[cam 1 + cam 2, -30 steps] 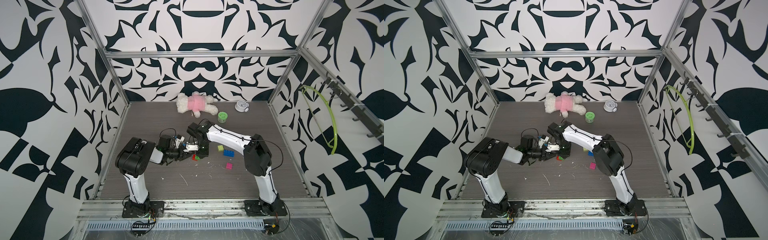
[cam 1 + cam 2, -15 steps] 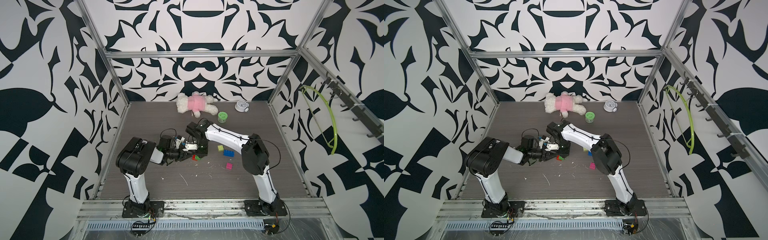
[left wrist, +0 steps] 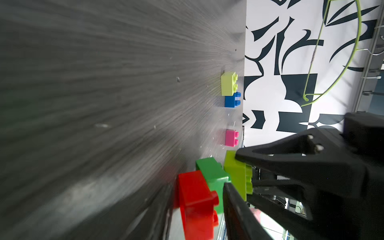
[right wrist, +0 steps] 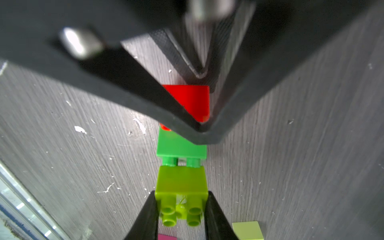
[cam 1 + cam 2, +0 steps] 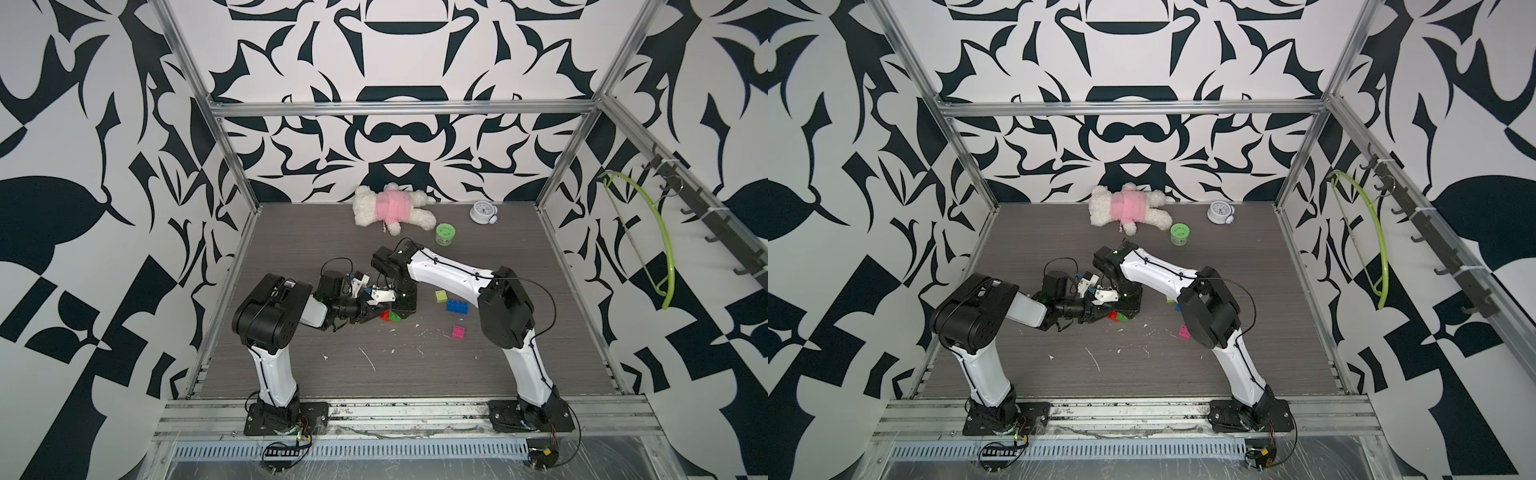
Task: Assemble the letter y with lego
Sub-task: Assemble the lego brick with the lego brick.
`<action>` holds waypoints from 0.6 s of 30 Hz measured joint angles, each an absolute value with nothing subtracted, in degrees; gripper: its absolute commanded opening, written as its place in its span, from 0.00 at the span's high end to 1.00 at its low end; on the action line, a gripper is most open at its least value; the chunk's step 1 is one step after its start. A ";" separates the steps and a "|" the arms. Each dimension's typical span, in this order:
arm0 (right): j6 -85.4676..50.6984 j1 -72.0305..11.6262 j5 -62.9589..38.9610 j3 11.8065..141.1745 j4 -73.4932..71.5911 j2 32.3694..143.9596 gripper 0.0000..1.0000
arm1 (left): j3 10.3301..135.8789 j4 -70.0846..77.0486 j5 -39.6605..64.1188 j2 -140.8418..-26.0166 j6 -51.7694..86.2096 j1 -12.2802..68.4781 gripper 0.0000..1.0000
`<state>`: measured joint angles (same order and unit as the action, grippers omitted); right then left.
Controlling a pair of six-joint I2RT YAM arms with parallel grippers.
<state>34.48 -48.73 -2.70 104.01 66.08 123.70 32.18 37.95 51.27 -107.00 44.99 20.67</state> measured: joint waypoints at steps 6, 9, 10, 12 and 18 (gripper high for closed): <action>34.24 -48.73 -2.72 104.01 65.93 123.70 0.86 | 32.29 36.86 51.51 -107.00 44.95 20.67 0.60; 33.56 -48.66 -2.72 103.98 65.71 123.68 0.86 | 32.82 35.29 51.57 -106.83 44.29 20.67 0.58; 33.23 -48.53 -2.72 103.94 65.49 123.59 0.86 | 33.06 34.44 51.48 -106.56 43.83 20.64 0.56; 32.21 -48.25 -2.87 103.04 64.47 122.80 0.86 | 33.78 31.66 51.00 -105.62 42.74 20.62 0.54; 26.39 -47.31 -4.73 96.92 59.44 116.03 0.85 | 37.19 17.41 45.52 -99.74 37.45 20.21 0.50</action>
<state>26.39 -47.31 -4.73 96.92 59.44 116.03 37.19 17.41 45.52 -99.74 37.45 20.21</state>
